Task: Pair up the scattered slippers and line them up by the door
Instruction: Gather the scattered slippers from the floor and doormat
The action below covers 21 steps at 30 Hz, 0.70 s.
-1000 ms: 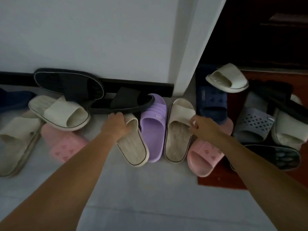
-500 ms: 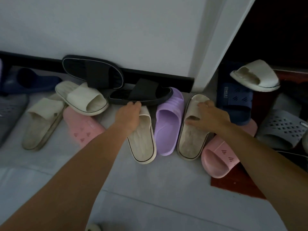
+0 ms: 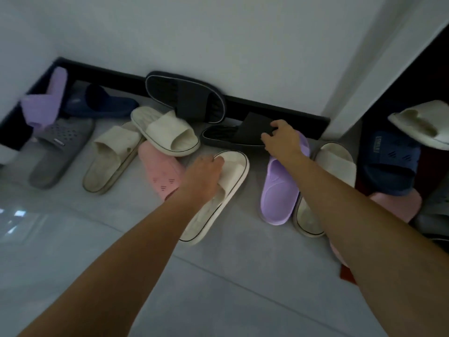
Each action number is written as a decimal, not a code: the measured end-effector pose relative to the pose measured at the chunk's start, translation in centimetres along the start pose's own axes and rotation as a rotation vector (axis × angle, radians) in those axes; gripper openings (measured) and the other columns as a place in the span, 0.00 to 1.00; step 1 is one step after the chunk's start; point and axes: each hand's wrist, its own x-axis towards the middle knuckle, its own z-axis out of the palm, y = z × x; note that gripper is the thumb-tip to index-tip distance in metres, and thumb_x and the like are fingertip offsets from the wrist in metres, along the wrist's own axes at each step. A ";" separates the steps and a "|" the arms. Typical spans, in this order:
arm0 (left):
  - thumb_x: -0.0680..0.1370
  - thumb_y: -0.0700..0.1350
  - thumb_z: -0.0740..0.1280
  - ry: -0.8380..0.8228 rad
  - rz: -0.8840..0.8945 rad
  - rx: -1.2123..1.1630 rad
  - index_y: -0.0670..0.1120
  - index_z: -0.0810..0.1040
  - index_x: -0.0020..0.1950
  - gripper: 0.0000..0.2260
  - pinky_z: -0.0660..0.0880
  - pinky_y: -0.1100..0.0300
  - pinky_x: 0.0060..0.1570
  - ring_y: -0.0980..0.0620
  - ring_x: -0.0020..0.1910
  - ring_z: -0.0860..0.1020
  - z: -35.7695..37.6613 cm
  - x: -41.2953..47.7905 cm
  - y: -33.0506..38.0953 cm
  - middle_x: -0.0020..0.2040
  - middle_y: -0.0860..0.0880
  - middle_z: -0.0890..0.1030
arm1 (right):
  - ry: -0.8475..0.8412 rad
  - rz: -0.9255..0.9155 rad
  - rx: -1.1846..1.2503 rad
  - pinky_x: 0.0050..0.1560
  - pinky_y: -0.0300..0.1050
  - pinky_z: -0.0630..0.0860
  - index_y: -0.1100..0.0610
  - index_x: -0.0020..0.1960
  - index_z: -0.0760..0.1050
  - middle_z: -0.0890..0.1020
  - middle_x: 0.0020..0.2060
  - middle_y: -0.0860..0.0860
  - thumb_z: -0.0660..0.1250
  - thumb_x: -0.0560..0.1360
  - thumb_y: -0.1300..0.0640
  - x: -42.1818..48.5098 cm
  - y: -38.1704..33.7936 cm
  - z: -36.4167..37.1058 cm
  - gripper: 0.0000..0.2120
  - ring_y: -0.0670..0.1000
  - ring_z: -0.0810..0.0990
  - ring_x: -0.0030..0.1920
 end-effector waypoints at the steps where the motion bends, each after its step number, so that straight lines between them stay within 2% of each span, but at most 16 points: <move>1: 0.71 0.36 0.65 0.000 -0.008 0.027 0.43 0.70 0.55 0.13 0.65 0.56 0.42 0.43 0.51 0.73 0.2 -0.5 -0.2 0.52 0.43 0.74 | -0.053 0.070 0.099 0.49 0.45 0.78 0.60 0.69 0.64 0.80 0.53 0.61 0.67 0.74 0.58 0.5 -0.3 0.8 0.26 0.56 0.82 0.46; 3: 0.72 0.37 0.65 0.012 0.014 0.095 0.43 0.69 0.57 0.14 0.65 0.56 0.41 0.44 0.51 0.73 0.6 -1.2 -0.3 0.53 0.44 0.74 | -0.111 0.165 0.223 0.46 0.48 0.80 0.60 0.72 0.59 0.79 0.54 0.62 0.69 0.72 0.60 1.3 -0.5 1.7 0.32 0.56 0.82 0.43; 5: 0.73 0.37 0.64 -0.004 0.100 0.145 0.43 0.68 0.57 0.14 0.66 0.56 0.39 0.45 0.52 0.73 1.1 -2.2 0.0 0.53 0.45 0.74 | -0.079 0.163 0.206 0.48 0.50 0.79 0.60 0.72 0.59 0.79 0.54 0.63 0.69 0.71 0.62 1.8 -0.1 2.1 0.33 0.59 0.82 0.46; 8: 0.75 0.41 0.62 -0.022 0.191 0.179 0.45 0.67 0.58 0.12 0.63 0.57 0.30 0.46 0.52 0.74 2.3 -3.6 0.4 0.53 0.46 0.72 | -0.053 0.128 0.161 0.41 0.47 0.79 0.59 0.70 0.62 0.80 0.46 0.57 0.68 0.72 0.61 1.7 0.6 1.8 0.29 0.53 0.81 0.35; 9: 0.75 0.43 0.63 -0.023 0.179 0.178 0.45 0.67 0.59 0.13 0.64 0.56 0.31 0.46 0.53 0.73 2.5 -3.7 0.4 0.54 0.46 0.72 | -0.047 0.120 0.136 0.41 0.48 0.80 0.59 0.69 0.64 0.79 0.42 0.54 0.67 0.73 0.60 1.5 0.8 1.3 0.27 0.52 0.81 0.32; 10: 0.75 0.45 0.64 -0.044 0.152 0.163 0.45 0.66 0.61 0.16 0.68 0.55 0.34 0.45 0.55 0.72 2.6 -3.6 0.2 0.56 0.46 0.71 | -0.042 0.115 0.120 0.44 0.51 0.81 0.60 0.68 0.66 0.79 0.39 0.52 0.67 0.73 0.59 1.4 1.1 0.5 0.24 0.52 0.81 0.32; 12: 0.74 0.45 0.66 -0.113 0.098 0.156 0.46 0.62 0.67 0.23 0.75 0.50 0.46 0.44 0.59 0.70 2.9 -2.9 -0.4 0.62 0.45 0.69 | -0.017 0.098 0.102 0.52 0.55 0.80 0.61 0.63 0.71 0.81 0.41 0.55 0.67 0.73 0.59 1.2 1.8 -1.5 0.20 0.56 0.81 0.35; 15: 0.75 0.44 0.65 -0.177 0.058 0.189 0.48 0.52 0.75 0.32 0.73 0.46 0.56 0.43 0.64 0.67 3.1 -1.3 -1.1 0.71 0.47 0.62 | 0.043 0.099 0.019 0.54 0.54 0.79 0.61 0.61 0.74 0.82 0.45 0.60 0.67 0.73 0.57 0.6 3.4 -5.6 0.18 0.57 0.82 0.39; 17: 0.76 0.43 0.64 -0.206 0.064 0.182 0.49 0.50 0.76 0.33 0.72 0.45 0.59 0.43 0.67 0.67 2.9 0.0 -1.2 0.74 0.48 0.60 | 0.044 0.117 -0.024 0.51 0.51 0.80 0.59 0.61 0.74 0.81 0.47 0.56 0.67 0.73 0.55 0.0 4.9 -8.9 0.18 0.55 0.82 0.41; 18: 0.76 0.45 0.64 -0.234 0.079 0.182 0.49 0.51 0.76 0.33 0.72 0.45 0.60 0.43 0.67 0.66 2.7 0.5 -1.2 0.74 0.48 0.61 | 0.044 0.121 -0.051 0.47 0.48 0.80 0.58 0.60 0.74 0.80 0.48 0.55 0.67 0.73 0.55 -0.3 5.9 -10.6 0.16 0.54 0.82 0.41; 20: 0.73 0.50 0.68 -0.284 0.114 0.219 0.50 0.55 0.75 0.34 0.72 0.46 0.60 0.44 0.67 0.66 2.5 1.4 -0.9 0.71 0.48 0.63 | 0.048 0.126 -0.171 0.39 0.43 0.76 0.57 0.53 0.77 0.80 0.48 0.56 0.66 0.74 0.54 -1.2 7.9 -13.8 0.10 0.54 0.82 0.40; 21: 0.70 0.53 0.69 -0.294 0.125 0.250 0.51 0.57 0.73 0.35 0.72 0.47 0.60 0.45 0.67 0.66 2.5 1.6 -0.8 0.69 0.48 0.64 | 0.059 0.139 -0.223 0.41 0.44 0.76 0.57 0.49 0.77 0.81 0.47 0.57 0.65 0.74 0.54 -1.6 9.0 -15.2 0.08 0.56 0.82 0.42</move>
